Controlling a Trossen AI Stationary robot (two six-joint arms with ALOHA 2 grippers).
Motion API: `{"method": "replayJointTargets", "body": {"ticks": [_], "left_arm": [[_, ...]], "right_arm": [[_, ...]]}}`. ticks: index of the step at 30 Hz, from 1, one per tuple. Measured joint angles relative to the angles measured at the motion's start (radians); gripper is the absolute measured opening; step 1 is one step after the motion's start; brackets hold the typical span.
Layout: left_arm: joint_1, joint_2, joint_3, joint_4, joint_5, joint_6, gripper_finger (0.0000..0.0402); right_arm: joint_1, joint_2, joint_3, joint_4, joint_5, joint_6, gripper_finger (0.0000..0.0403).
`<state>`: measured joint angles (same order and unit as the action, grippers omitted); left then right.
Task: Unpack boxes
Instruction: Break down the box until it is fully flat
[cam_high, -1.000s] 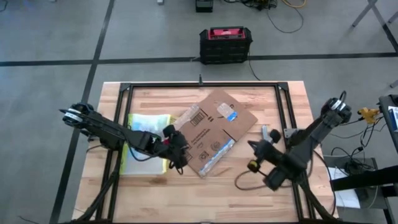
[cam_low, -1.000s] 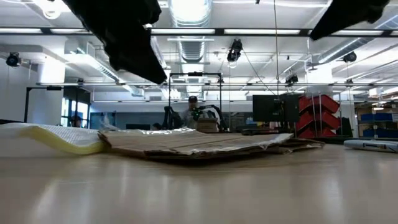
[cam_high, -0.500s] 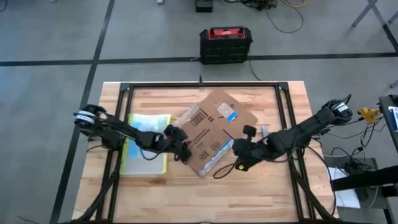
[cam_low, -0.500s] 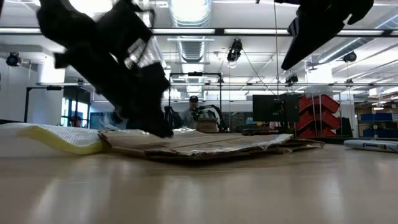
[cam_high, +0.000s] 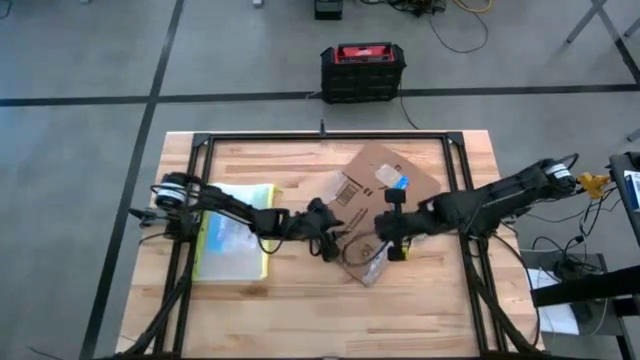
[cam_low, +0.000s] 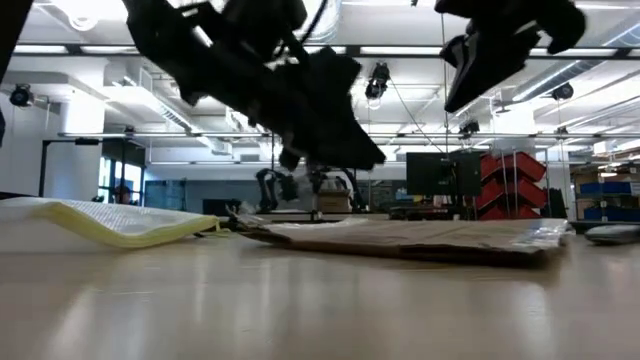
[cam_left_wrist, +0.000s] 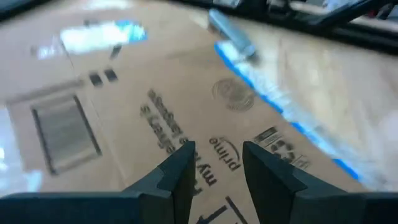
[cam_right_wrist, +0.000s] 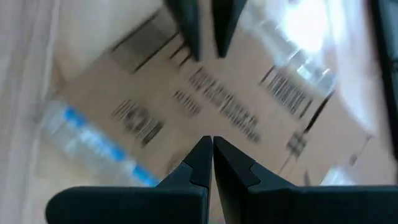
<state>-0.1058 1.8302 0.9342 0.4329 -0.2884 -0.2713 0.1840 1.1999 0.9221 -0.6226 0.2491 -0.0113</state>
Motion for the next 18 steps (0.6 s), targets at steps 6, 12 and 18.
{"method": "replayJointTargets", "body": {"ticks": [6, 12, 18], "left_arm": [[-0.012, -0.241, -0.162, 0.041, -0.007, 0.052, 0.0119], [-0.012, -0.537, -0.435, 0.17, -0.061, 0.056, 0.0119], [-0.003, -0.77, -0.654, 0.329, -0.105, 0.052, 0.0119]], "right_arm": [[-0.144, -0.144, -0.235, 0.387, -0.276, -0.08, 0.0], [-0.186, -0.273, -0.439, 0.642, -0.31, -0.075, 0.0], [-0.187, -0.393, -0.595, 0.788, -0.274, 0.068, 0.0]]}}
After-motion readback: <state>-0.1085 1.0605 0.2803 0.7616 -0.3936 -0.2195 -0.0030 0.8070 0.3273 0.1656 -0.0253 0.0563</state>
